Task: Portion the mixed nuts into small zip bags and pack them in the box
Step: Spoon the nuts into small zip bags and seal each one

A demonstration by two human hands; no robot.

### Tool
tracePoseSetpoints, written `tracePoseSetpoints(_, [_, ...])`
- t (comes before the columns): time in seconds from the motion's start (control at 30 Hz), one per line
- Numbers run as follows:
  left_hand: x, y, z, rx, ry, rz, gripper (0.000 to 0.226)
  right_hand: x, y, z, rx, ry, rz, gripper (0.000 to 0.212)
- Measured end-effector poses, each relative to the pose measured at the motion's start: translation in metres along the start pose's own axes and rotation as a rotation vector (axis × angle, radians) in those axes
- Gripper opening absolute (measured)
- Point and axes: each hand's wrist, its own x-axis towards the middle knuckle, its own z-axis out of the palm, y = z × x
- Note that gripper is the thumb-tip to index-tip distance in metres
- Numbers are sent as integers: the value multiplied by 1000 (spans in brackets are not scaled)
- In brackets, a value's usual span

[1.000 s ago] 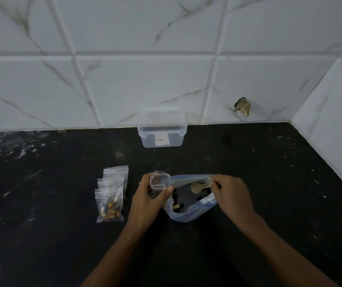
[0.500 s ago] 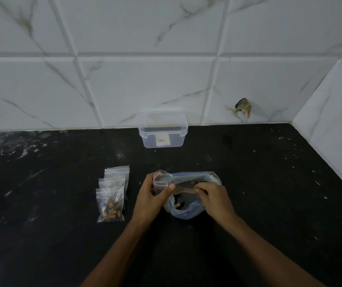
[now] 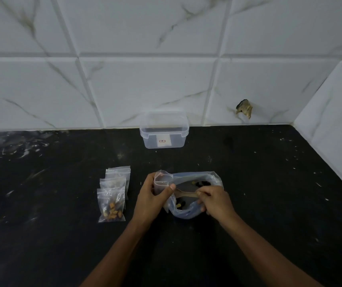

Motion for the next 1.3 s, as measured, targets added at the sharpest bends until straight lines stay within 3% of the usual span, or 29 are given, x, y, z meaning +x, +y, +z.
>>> tracePoseSetpoints(0.07, [0, 1, -3, -2, -2, -11, 38, -1, 1, -8, -3, 30, -12, 19])
tracePoseSetpoints(0.17, [0, 0, -4, -11, -2, -21, 39, -2, 7, -22, -270, 153, -208, 20])
tracePoseSetpoints(0.27, [1, 0, -2, -14, 1, -21, 37, -7, 8, -19, -310, 75, -274, 21])
tracePoseSetpoints(0.7, [-2, 5, -3, 24, 17, -20, 35, -6, 2, -26, 349, -57, 248, 17])
tracePoseSetpoints(0.87, [-5, 13, -6, 39, 43, 25, 37, -9, 2, -47, 479, -81, 337, 16])
tracePoseSetpoints(1.17, [-4, 28, 4, 190, 64, 89, 42, -20, -49, -89, 512, 38, 37, 16])
tracePoseSetpoints(1.3, [1, 29, 16, 190, 73, 103, 43, -35, -70, -83, 213, 115, -201, 16])
